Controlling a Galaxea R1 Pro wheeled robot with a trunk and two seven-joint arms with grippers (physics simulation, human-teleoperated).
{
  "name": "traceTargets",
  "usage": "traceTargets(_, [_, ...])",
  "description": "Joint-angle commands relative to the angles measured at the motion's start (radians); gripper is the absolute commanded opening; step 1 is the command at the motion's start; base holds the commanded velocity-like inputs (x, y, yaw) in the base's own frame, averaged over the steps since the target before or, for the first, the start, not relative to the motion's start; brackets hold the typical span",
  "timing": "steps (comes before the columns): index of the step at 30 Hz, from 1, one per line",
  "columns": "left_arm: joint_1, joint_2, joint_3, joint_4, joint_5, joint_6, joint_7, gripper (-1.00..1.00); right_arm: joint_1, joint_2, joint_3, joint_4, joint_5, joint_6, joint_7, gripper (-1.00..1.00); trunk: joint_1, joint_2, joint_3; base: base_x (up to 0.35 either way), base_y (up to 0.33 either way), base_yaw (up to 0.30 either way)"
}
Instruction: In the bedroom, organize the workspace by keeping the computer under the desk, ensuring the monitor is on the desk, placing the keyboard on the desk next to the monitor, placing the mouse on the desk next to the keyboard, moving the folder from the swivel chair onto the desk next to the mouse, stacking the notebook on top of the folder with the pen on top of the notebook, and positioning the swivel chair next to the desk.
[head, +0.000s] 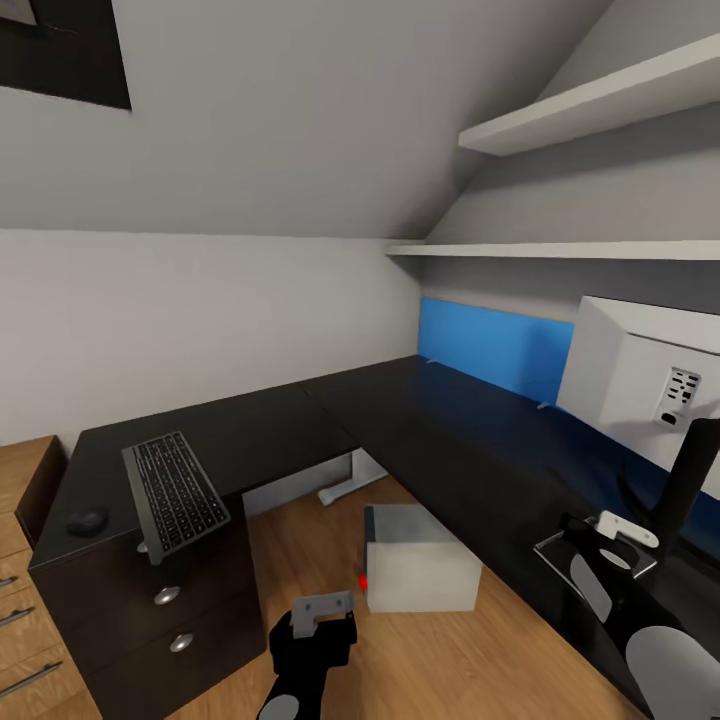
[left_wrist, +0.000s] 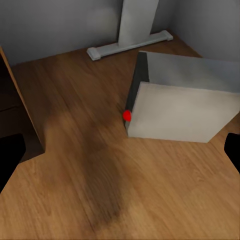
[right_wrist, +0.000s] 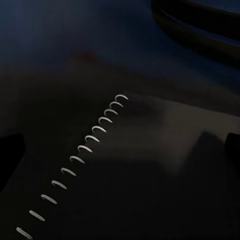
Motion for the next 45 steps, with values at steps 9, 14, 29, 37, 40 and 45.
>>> traceTargets(9, [-0.001, 0.002, -0.002, -0.001, 0.006, 0.003, 0.006, 1.00, 0.000, 0.004, 0.005, 0.035, -0.022, -0.005, 0.000, 1.00, 0.000, 0.000, -0.001, -0.140, 0.126, 0.000])
traceTargets(14, [-0.001, 0.002, -0.002, -0.001, 0.006, 0.004, 0.006, 1.00, 0.000, 0.006, 0.007, 0.034, -0.022, -0.005, 0.000, 1.00, 0.000, 0.000, -0.001, -0.122, 0.083, 0.000])
traceTargets(29, [-0.001, 0.002, -0.002, -0.001, 0.006, 0.003, 0.006, 1.00, 0.000, 0.007, 0.019, 0.033, -0.022, -0.005, 0.001, 1.00, 0.000, 0.000, -0.001, -0.080, 0.064, 0.000])
traceTargets(37, [-0.001, 0.002, -0.002, -0.001, 0.006, 0.003, 0.006, 1.00, 0.000, 0.007, 0.019, 0.033, -0.022, -0.005, 0.001, 1.00, 0.000, 0.000, -0.001, -0.046, 0.038, 0.000])
traceTargets(40, [-0.001, 0.002, -0.002, -0.001, 0.006, 0.004, 0.006, 1.00, 0.000, 0.008, 0.019, 0.033, -0.022, -0.005, 0.001, 1.00, 0.000, 0.000, -0.001, -0.027, 0.020, 0.000])
traceTargets(45, [-0.001, 0.002, -0.002, -0.001, 0.007, 0.004, 0.006, 1.00, 0.000, 0.007, 0.019, 0.033, -0.022, -0.005, 0.001, 1.00, 0.000, 0.000, -0.001, -0.186, 0.079, 0.000])
